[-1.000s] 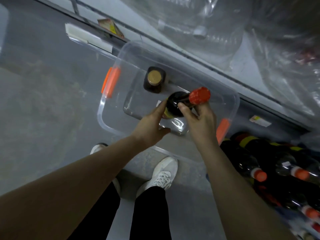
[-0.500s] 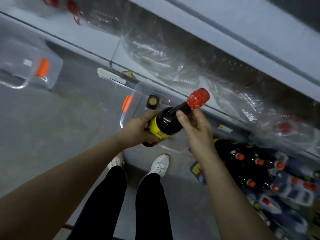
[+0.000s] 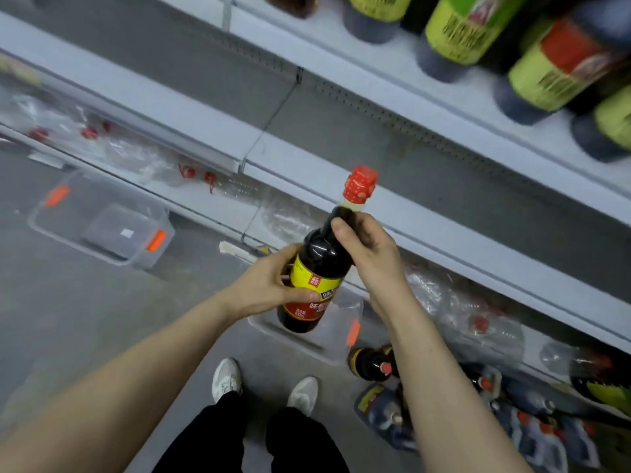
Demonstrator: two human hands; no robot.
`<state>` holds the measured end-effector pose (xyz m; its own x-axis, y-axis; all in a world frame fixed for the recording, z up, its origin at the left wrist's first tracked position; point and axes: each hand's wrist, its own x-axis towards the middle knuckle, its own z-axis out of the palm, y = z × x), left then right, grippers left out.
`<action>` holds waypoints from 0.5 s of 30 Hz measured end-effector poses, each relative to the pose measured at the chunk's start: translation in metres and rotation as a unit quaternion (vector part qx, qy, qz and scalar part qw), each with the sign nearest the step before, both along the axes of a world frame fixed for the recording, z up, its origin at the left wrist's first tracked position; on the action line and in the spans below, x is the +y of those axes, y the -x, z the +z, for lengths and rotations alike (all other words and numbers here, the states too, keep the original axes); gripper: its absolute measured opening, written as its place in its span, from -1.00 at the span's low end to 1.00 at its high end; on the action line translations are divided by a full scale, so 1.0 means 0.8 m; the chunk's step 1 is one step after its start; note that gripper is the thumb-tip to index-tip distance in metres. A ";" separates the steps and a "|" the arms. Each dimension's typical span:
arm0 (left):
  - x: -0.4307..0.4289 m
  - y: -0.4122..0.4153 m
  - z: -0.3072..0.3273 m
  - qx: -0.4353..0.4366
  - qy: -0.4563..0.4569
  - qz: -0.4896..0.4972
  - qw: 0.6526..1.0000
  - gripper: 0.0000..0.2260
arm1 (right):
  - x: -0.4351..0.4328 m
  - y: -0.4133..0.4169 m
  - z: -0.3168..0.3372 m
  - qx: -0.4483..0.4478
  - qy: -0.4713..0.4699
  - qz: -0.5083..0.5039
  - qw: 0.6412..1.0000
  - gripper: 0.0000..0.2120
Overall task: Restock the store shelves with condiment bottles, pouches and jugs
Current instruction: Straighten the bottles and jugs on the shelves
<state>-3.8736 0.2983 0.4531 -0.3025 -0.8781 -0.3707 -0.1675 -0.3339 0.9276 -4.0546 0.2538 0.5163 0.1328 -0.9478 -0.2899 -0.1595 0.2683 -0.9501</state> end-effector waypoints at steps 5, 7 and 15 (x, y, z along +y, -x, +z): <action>-0.013 -0.011 0.115 0.042 0.063 0.009 0.997 -0.41 | 0.000 0.003 0.112 -0.026 0.049 0.064 0.996 -0.64; -0.020 -0.012 0.157 0.065 0.087 0.010 0.994 -0.45 | -0.001 0.008 0.145 -0.045 0.063 0.084 0.993 -0.57; -0.051 -0.013 0.324 0.111 0.180 -0.015 0.977 -0.53 | -0.015 0.032 0.275 -0.063 0.103 0.139 0.983 -0.54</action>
